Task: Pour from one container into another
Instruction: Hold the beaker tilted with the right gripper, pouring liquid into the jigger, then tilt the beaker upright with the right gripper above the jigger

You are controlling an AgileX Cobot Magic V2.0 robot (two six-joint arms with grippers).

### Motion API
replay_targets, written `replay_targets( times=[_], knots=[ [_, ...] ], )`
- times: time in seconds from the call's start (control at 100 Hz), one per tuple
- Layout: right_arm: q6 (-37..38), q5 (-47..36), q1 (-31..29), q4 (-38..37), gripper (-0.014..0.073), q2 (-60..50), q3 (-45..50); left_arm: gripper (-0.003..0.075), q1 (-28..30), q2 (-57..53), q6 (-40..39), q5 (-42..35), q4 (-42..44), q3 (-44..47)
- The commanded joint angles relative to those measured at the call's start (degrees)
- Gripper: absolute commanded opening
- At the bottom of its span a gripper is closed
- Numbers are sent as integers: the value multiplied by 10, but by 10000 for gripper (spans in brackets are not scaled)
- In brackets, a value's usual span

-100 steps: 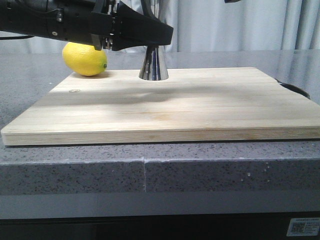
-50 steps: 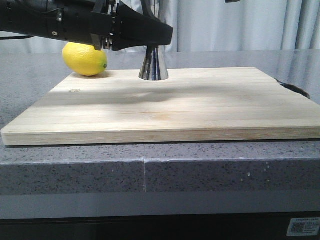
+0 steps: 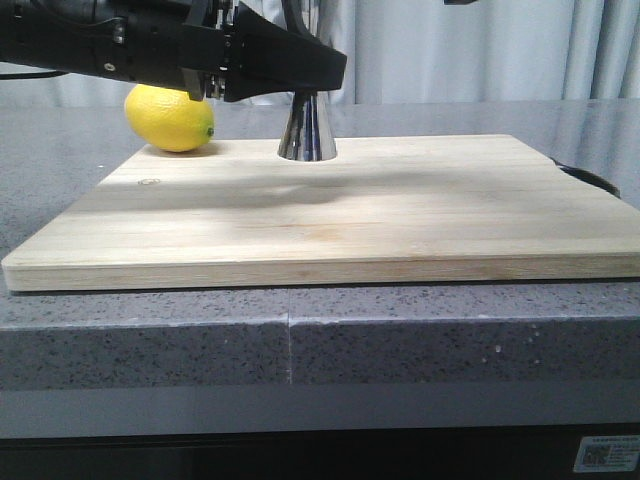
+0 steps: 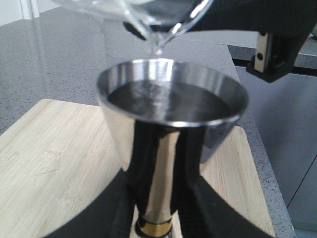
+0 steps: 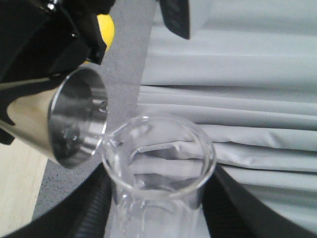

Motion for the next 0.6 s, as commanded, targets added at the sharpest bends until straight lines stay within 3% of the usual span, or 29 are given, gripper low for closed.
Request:
replay_targets(
  times=[0.0, 0.59],
  knots=[
    [0, 3, 0, 20, 258, -22, -22, 166, -6, -30, -4, 52, -41, -16],
    [0, -5, 0, 146, 258, -22, -22, 166, -6, -30, -4, 52, -41, -16]
  ],
)
